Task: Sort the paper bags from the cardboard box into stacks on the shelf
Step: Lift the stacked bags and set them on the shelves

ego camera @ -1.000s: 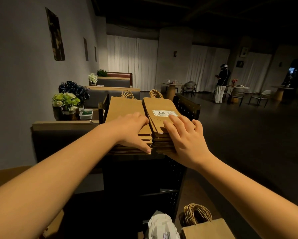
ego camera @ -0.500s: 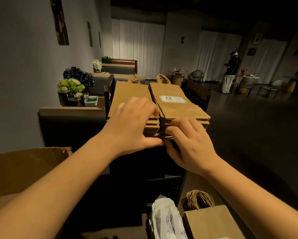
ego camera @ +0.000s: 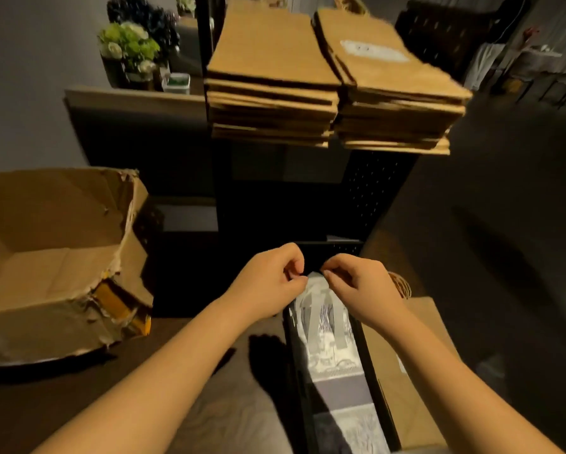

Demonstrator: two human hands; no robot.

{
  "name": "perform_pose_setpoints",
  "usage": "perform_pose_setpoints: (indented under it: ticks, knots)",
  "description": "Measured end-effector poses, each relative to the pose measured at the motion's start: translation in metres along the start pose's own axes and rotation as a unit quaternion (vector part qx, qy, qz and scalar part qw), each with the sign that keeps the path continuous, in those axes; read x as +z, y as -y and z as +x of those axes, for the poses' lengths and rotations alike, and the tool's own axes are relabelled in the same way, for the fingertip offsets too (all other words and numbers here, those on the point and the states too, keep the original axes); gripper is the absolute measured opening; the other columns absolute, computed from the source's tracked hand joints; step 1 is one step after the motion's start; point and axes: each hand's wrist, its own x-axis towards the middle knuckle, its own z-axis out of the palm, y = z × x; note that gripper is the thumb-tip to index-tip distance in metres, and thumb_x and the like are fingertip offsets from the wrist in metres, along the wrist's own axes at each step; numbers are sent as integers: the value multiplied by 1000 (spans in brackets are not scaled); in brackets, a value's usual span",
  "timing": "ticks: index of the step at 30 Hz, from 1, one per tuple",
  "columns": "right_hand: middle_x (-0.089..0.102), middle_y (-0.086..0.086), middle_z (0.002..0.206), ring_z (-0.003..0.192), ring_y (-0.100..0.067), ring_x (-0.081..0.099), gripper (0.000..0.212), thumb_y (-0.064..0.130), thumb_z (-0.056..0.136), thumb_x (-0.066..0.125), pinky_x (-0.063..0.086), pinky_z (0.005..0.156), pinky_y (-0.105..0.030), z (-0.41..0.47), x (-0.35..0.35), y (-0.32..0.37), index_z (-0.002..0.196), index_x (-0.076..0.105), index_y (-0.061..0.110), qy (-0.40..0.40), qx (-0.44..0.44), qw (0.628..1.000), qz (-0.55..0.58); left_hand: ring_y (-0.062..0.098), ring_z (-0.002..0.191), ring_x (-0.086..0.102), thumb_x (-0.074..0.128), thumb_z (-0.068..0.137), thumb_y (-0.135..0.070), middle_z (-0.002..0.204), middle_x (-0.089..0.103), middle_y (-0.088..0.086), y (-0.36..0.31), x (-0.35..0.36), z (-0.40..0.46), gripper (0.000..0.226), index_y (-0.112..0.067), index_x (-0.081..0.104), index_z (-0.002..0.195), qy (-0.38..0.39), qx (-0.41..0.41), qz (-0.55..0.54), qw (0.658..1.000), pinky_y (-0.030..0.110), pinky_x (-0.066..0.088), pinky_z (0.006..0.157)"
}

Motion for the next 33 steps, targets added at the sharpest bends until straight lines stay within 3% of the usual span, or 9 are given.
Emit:
perform_pose_setpoints:
  ticks: [4, 8, 14, 16, 18, 22, 25, 29, 33]
  knots:
    - [63, 5, 114, 107, -13, 61, 28, 23, 95, 59, 51, 89, -28, -20, 38, -44, 123, 59, 17, 76, 192, 975, 81, 7, 86, 56, 64, 91, -25, 100, 55, -11, 37, 60, -11, 28, -24, 50, 115, 61, -167, -125, 976, 13, 44, 65]
    - [49, -15, 140, 123, -31, 51, 46, 20, 97, 54, 45, 102, -43, -41, 69, -77, 139, 42, 5, 127, 313, 935, 106, 12, 96, 52, 59, 94, -25, 105, 52, -7, 60, 109, -20, 42, -13, 43, 131, 73, -283, -196, 936, 19, 41, 68]
    - [57, -27, 115, 99, -36, 59, 35, 11, 91, 55, 49, 91, -49, -53, 94, -100, 121, 46, -5, 138, 427, 884, 130, 14, 55, 34, 56, 95, -24, 66, 36, 0, 83, 153, -24, 18, -10, 45, 97, 102, -455, -258, 846, 26, 27, 54]
    - [57, -19, 91, 75, -22, 56, 17, 9, 88, 59, 49, 72, -34, -56, 99, -102, 99, 51, -1, 148, 449, 870, 138, 18, 68, 47, 57, 94, -27, 74, 46, 3, 84, 168, -27, 21, -11, 48, 103, 125, -478, -280, 823, 30, 41, 68]
    - [45, -10, 70, 60, -13, 42, 19, 9, 84, 63, 39, 56, -26, -58, 106, -101, 76, 45, 6, 165, 467, 859, 128, 23, 102, 54, 60, 94, -30, 111, 57, 7, 83, 181, -31, 40, -11, 49, 127, 129, -492, -303, 806, 33, 45, 90]
    - [56, -10, 87, 72, -18, 55, 47, 31, 75, 71, 40, 54, -27, -60, 125, -104, 105, 49, 1, 162, 482, 849, 143, 27, 115, 50, 65, 88, -34, 138, 46, 11, 82, 198, -35, 71, -4, 35, 145, 106, -505, -286, 807, 35, 45, 98]
    - [63, -12, 102, 84, -26, 62, 83, 50, 40, 69, 49, 58, -30, -59, 133, -101, 106, 64, 1, 162, 497, 841, 141, 30, 126, 46, 68, 87, -32, 146, 41, 15, 80, 200, -32, 81, -3, 25, 149, 95, -518, -288, 800, 30, 41, 89]
    - [62, -7, 86, 75, -19, 57, 25, 30, 71, 71, 44, 60, -28, -59, 139, -96, 76, 62, 7, 161, 536, 798, 225, 30, 138, 35, 69, 87, -34, 155, 28, 12, 87, 199, -32, 90, -6, 14, 153, 78, -504, -251, 823, 32, 37, 92]
    - [64, -9, 106, 86, -19, 58, 32, 38, 86, 65, 41, 64, -28, -60, 150, -92, 97, 64, 8, 179, 532, 775, 289, 28, 145, 23, 67, 88, -37, 161, 16, 7, 101, 197, -39, 93, -13, 9, 155, 55, -472, -223, 851, 40, 32, 109]
